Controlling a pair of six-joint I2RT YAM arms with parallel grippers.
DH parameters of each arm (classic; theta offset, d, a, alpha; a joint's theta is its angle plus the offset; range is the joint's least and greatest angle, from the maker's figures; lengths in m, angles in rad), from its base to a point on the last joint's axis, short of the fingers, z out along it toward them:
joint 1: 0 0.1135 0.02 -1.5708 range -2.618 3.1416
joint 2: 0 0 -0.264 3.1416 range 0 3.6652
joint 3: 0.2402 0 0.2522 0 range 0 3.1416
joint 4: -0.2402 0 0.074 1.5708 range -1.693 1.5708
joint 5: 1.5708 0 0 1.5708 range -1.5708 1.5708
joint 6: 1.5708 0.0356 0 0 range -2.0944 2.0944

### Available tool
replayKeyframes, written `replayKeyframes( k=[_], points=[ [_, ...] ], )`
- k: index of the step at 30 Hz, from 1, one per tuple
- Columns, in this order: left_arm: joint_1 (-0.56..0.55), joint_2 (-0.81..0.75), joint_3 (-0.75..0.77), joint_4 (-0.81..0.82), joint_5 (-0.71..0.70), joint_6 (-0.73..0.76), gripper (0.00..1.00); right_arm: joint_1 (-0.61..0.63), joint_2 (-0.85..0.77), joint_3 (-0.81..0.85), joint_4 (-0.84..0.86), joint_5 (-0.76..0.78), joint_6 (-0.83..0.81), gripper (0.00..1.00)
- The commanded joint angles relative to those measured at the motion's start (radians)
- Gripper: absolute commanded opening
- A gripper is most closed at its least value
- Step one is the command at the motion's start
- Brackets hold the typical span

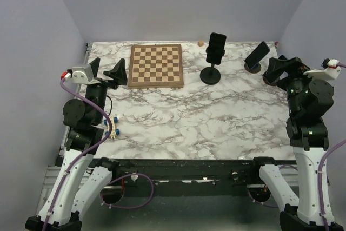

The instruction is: Remove the phone from the phone stand

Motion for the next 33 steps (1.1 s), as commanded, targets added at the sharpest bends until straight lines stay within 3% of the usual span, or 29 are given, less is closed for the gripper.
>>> replayKeyframes(
  k=[1, 8, 19, 25, 30, 33],
  points=[
    [-0.006, 0.002, 0.018, -0.002, -0.007, -0.005, 0.98, 0.004, 0.005, 0.018, -0.038, 0.034, 0.019, 1.0],
    [-0.009, 0.005, 0.018, -0.008, -0.023, -0.01, 0.98, 0.004, 0.047, 0.04, -0.068, 0.008, 0.033, 1.0],
    [-0.022, 0.01, 0.017, -0.011, -0.033, -0.01, 0.99, 0.004, 0.095, -0.015, -0.095, 0.019, 0.236, 1.0],
    [-0.023, 0.016, 0.027, -0.028, -0.041, -0.01, 0.98, 0.004, 0.157, -0.066, -0.001, -0.188, 0.278, 1.0],
    [-0.023, 0.02, 0.03, -0.031, -0.024, -0.011, 0.99, 0.004, 0.352, -0.005, -0.016, -0.36, 0.221, 1.0],
    [-0.023, 0.035, 0.033, -0.036, -0.025, -0.006, 0.98, 0.022, 0.455, 0.027, -0.038, -0.369, 0.189, 1.0]
  ],
)
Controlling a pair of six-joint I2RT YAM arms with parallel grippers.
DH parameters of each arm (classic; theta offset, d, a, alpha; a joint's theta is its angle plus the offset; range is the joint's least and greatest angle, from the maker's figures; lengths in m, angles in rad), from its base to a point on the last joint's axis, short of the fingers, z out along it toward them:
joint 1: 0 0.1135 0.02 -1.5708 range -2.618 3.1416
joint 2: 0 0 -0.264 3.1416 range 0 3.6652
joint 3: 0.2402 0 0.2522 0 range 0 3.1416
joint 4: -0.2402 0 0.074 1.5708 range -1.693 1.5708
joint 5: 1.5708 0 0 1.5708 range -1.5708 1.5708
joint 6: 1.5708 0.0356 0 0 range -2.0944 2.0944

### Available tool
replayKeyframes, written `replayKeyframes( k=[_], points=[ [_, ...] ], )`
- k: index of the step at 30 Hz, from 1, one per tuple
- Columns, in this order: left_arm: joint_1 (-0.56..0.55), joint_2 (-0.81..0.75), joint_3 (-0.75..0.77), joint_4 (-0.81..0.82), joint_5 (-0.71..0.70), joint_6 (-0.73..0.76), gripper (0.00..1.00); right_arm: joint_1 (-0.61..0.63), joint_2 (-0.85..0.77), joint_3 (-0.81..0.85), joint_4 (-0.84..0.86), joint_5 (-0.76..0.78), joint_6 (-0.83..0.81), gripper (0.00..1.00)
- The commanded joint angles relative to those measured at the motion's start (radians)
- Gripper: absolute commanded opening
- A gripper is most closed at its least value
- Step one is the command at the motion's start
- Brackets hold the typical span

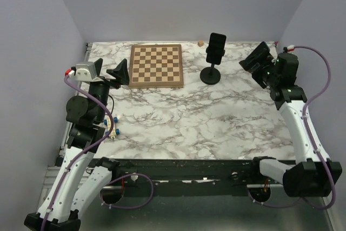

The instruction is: Remove the phone from the phone stand

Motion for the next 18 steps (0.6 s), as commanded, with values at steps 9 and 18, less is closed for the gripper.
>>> replayKeyframes(
  k=[9, 18],
  points=[
    [-0.003, 0.057, 0.058, -0.037, 0.059, -0.017, 0.98, 0.301, 0.306, 0.196, -0.091, 0.232, -0.147, 1.0],
    [-0.003, 0.098, 0.09, -0.07, 0.147, -0.027, 0.98, 0.459, 0.525, 0.455, -0.194, 0.515, -0.198, 1.0]
  ],
)
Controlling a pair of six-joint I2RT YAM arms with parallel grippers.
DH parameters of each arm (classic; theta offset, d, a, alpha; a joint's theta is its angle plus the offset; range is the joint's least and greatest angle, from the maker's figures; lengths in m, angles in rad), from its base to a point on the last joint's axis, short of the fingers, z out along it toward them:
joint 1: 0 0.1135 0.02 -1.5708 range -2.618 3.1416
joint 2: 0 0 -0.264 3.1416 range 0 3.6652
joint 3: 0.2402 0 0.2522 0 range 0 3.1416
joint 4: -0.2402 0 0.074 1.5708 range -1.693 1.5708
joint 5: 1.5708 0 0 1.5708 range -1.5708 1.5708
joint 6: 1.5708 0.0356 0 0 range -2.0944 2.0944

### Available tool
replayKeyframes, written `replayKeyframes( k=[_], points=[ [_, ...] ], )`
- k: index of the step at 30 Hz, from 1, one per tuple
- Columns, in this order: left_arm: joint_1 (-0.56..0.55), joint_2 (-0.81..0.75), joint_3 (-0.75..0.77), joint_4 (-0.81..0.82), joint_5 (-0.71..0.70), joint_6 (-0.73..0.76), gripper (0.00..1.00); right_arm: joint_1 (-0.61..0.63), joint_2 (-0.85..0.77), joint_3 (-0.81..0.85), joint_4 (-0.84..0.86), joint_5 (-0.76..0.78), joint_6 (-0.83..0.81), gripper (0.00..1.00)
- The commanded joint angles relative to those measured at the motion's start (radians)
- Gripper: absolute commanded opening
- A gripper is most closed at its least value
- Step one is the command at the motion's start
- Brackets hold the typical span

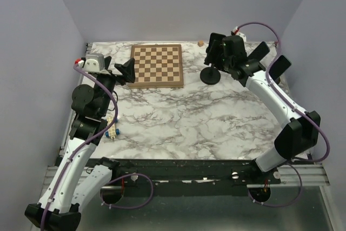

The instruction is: Remove the phone from the phone stand

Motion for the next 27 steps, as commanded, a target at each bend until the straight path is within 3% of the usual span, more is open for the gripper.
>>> replayKeyframes(
  k=[1, 15, 27],
  points=[
    [-0.003, 0.017, 0.041, -0.017, 0.089, -0.008, 0.98, 0.039, 0.092, 0.128, -0.082, 0.205, -0.047, 1.0],
    [0.011, 0.026, 0.047, -0.023, 0.13, -0.02, 0.98, 0.059, 0.321, 0.427, -0.095, 0.458, -0.101, 1.0],
    [0.024, 0.027, 0.043, -0.02, 0.124, -0.024, 0.99, 0.058, 0.493, 0.598, -0.106, 0.514, -0.166, 1.0]
  ],
)
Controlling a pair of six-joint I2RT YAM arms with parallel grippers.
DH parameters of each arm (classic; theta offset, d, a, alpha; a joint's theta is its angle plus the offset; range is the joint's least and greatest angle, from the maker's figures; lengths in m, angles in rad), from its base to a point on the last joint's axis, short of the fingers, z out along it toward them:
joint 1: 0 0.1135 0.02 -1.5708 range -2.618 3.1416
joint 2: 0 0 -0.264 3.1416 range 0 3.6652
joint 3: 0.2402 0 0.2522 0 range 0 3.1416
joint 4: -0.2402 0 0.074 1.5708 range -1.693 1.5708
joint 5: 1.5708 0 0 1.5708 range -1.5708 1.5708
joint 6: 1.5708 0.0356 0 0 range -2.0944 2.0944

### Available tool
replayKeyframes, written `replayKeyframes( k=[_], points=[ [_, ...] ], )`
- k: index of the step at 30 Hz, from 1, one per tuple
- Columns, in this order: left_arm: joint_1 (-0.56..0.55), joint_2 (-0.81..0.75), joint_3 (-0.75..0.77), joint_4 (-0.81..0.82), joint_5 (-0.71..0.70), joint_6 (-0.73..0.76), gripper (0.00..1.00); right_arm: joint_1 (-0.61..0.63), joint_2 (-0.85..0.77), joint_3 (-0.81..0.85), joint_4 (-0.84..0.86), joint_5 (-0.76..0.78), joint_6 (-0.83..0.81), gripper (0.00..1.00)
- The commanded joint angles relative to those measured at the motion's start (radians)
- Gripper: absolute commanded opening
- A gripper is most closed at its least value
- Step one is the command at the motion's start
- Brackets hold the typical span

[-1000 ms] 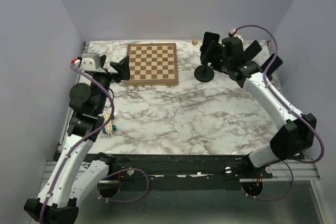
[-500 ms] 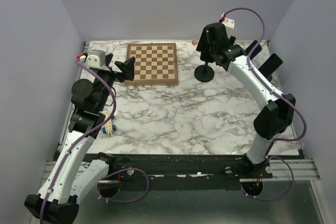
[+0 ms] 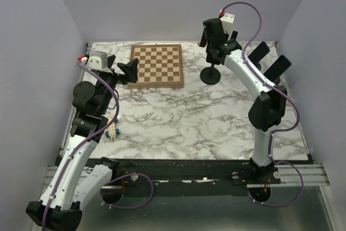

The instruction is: Remove the phone from the phone stand

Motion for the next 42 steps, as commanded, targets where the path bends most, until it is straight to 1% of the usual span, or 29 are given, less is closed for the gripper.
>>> replayKeyframes(
  k=[1, 8, 12, 15, 17, 20, 23, 25, 29, 36, 42],
  points=[
    [0.008, -0.005, 0.024, -0.012, 0.022, -0.014, 0.99, 0.007, 0.042, 0.058, -0.018, 0.074, -0.038, 1.0],
    [0.012, 0.009, 0.026, -0.012, 0.04, -0.032, 0.98, 0.008, 0.056, 0.066, -0.023, 0.11, -0.067, 0.99],
    [0.012, 0.008, 0.026, -0.011, 0.043, -0.039, 0.98, 0.007, 0.05, 0.063, -0.027, 0.093, -0.073, 0.94],
    [0.014, 0.01, 0.026, -0.01, 0.049, -0.046, 0.98, 0.008, 0.04, 0.052, -0.015, 0.076, -0.083, 0.87],
    [0.014, 0.012, 0.026, -0.01, 0.054, -0.049, 0.98, 0.006, 0.032, 0.042, -0.012, 0.064, -0.092, 0.78],
    [0.014, 0.015, 0.026, -0.009, 0.056, -0.052, 0.98, 0.008, 0.008, 0.017, -0.001, 0.033, -0.102, 0.63],
    [0.014, 0.022, 0.026, -0.009, 0.059, -0.055, 0.98, 0.009, -0.021, -0.017, 0.009, 0.003, -0.112, 0.45],
    [0.014, 0.029, 0.028, -0.009, 0.066, -0.06, 0.98, 0.009, -0.043, -0.032, 0.001, -0.014, -0.113, 0.27],
    [0.015, 0.05, 0.038, -0.017, 0.084, -0.072, 0.99, 0.014, -0.106, -0.089, -0.011, -0.059, -0.119, 0.02],
    [0.016, 0.11, 0.073, -0.048, 0.141, -0.112, 0.97, 0.019, -0.26, -0.236, -0.033, -0.199, -0.113, 0.01],
    [0.014, 0.191, 0.123, -0.088, 0.217, -0.167, 0.96, 0.021, -0.302, -0.282, -0.123, -0.413, -0.033, 0.01]
  ],
)
